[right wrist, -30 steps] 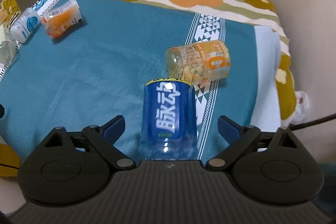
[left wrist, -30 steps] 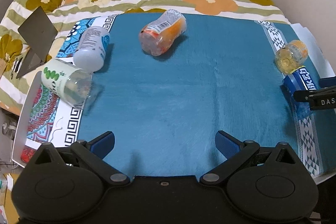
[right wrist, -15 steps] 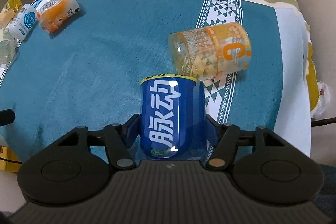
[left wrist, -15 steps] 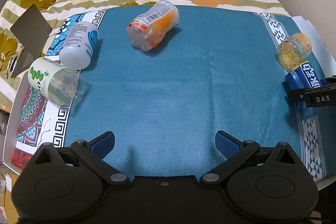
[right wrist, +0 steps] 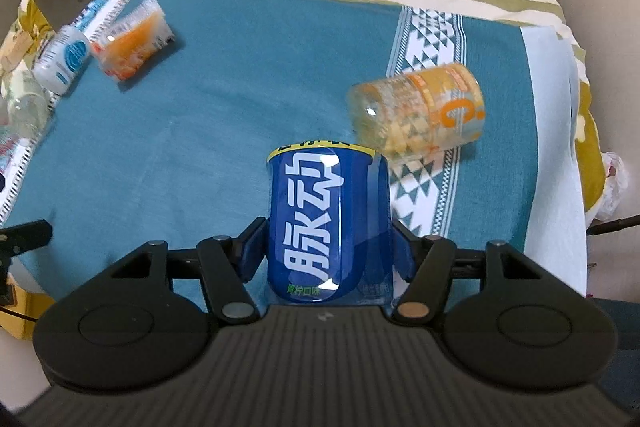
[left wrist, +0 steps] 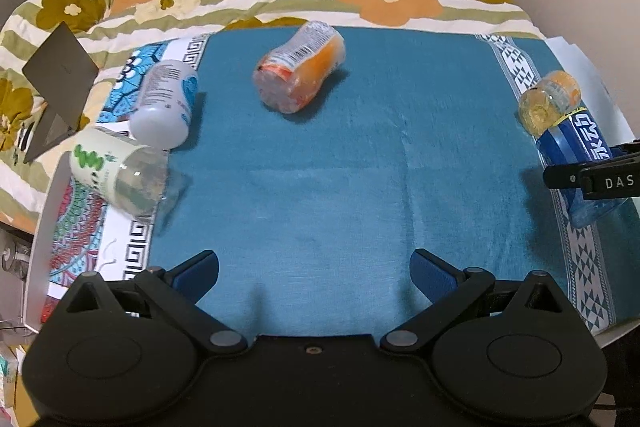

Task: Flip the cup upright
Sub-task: 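Lift the blue cup with the right tool and carry it toward the left tool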

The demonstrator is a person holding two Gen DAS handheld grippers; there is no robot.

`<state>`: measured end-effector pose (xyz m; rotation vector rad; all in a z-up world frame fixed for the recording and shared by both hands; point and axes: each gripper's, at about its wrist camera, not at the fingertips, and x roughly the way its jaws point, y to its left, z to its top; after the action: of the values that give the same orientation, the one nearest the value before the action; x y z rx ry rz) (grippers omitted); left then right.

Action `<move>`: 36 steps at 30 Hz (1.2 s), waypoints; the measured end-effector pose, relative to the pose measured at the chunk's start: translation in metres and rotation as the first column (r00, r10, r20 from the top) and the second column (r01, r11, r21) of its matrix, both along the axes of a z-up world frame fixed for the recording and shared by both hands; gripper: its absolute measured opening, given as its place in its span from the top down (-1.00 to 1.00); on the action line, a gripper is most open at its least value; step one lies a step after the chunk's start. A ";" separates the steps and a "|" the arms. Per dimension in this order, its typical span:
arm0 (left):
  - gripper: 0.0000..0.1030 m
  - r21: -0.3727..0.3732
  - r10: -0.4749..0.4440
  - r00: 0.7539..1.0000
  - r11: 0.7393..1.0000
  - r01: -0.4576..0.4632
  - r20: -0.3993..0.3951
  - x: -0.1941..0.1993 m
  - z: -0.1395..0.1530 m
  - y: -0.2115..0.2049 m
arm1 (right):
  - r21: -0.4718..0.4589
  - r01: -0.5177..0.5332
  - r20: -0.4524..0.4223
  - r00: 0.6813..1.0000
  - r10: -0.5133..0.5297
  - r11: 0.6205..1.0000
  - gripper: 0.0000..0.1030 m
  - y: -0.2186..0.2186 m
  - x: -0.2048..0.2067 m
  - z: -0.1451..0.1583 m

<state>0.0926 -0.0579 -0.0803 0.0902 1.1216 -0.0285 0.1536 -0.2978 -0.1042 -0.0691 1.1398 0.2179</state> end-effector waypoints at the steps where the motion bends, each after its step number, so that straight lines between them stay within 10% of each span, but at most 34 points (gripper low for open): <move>1: -1.00 -0.002 0.000 1.000 1.000 0.000 0.004 -0.002 0.003 0.003 | 0.006 0.005 0.004 1.000 -0.005 1.000 -0.51 0.004 -0.002 0.004; 19: -1.00 -0.022 0.008 1.000 1.000 -0.008 -0.006 -0.033 0.005 0.079 | 0.026 0.078 -0.049 0.996 -0.076 0.997 -0.51 0.139 -0.025 -0.009; 36: -1.00 -0.024 -0.030 0.999 0.999 0.029 -0.032 -0.022 -0.005 0.092 | -0.033 0.220 -0.095 0.970 -0.222 0.975 -0.83 0.153 -0.025 -0.037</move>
<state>0.0701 0.0345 -0.0857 0.0859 1.1523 -0.0695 0.1282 -0.1445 -0.1416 0.0502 1.2378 0.0100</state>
